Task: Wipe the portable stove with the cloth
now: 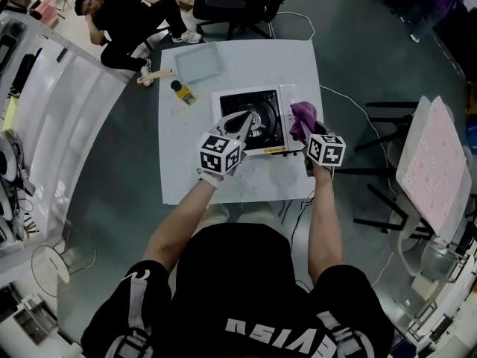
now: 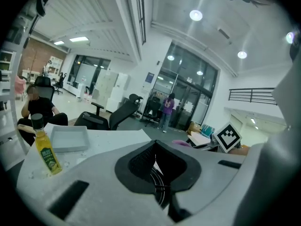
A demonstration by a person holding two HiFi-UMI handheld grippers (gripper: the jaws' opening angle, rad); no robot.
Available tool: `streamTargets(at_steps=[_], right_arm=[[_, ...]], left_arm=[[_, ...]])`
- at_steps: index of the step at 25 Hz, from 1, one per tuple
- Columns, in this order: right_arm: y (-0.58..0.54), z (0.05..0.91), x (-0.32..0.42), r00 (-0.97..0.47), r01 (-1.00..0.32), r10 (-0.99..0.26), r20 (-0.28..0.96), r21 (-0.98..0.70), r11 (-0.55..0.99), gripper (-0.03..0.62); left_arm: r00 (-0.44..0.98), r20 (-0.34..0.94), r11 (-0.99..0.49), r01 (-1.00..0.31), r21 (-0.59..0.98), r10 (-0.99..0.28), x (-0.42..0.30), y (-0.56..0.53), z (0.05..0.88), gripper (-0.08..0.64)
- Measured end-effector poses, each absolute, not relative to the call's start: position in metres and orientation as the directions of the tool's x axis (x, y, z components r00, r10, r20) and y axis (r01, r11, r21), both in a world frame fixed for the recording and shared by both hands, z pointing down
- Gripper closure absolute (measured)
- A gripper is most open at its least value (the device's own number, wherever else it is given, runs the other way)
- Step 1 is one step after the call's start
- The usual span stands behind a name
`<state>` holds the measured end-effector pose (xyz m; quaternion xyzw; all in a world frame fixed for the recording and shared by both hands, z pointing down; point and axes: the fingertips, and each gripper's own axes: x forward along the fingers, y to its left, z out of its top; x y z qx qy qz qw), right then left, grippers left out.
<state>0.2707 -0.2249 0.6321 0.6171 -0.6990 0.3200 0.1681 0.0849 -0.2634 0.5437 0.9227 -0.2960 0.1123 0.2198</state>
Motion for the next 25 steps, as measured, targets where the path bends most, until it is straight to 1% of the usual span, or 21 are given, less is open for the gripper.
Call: streamTargets(at_steps=[7, 13, 20, 25], right_arm=[[-0.155, 0.646, 0.256, -0.072, -0.976, -0.742, 0.666, -0.199, -0.084, 0.491], [-0.124, 0.652, 0.252, -0.01, -0.971, -0.74, 0.673, -0.183, -0.153, 0.491], [-0.109, 0.669, 0.26, 0.032, -0.961, -0.719, 0.694, -0.176, -0.212, 0.491], [-0.101, 0.68, 0.264, 0.036, -0.956, -0.7, 0.713, -0.18, -0.233, 0.491]], left_arm=[[0.853, 0.336, -0.785, -0.507, 0.356, -0.398, 0.064, -0.221, 0.556, 0.554], [0.874, 0.338, -0.808, -0.463, 0.364, -0.349, 0.051, -0.2, 0.561, 0.554], [0.89, 0.336, -0.828, -0.425, 0.366, -0.308, 0.055, -0.189, 0.564, 0.554], [0.895, 0.343, -0.835, -0.408, 0.369, -0.286, 0.061, -0.182, 0.568, 0.554]])
